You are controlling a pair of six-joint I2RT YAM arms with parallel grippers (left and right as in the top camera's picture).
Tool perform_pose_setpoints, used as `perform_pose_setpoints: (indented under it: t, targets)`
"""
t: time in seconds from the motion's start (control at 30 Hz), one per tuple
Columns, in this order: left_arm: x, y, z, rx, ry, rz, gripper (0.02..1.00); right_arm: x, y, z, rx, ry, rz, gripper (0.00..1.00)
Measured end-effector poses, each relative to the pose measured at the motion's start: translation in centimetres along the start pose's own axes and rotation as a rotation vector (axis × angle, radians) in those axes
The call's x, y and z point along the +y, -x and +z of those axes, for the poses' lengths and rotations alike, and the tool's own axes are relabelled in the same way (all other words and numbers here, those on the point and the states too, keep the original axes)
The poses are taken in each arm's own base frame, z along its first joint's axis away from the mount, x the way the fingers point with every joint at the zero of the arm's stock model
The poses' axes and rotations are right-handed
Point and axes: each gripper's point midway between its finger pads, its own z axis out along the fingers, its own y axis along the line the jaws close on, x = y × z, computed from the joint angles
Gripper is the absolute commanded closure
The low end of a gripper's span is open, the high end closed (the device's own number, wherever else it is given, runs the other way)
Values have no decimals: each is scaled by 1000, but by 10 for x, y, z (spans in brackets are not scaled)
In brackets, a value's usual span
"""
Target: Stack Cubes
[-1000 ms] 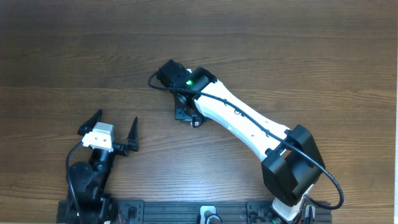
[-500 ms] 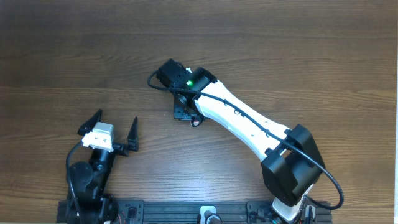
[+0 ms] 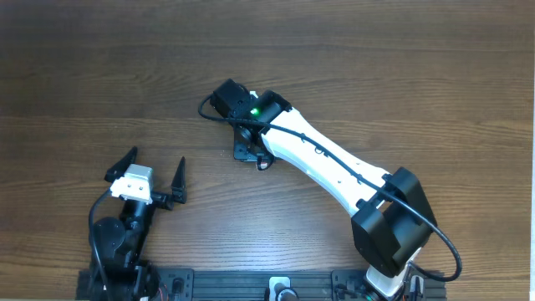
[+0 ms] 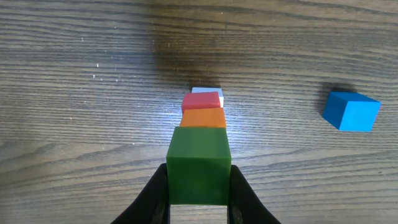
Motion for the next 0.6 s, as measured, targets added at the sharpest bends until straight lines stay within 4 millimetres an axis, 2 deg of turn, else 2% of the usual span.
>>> perform_pose_setpoints:
  t: [0.33, 0.6]
  targets:
    - [0, 0, 0, 0, 0, 0, 18, -2, 2, 5, 4, -5, 6, 888]
    - [0, 0, 0, 0, 0, 0, 20, -2, 2, 5, 5, -6, 6, 831]
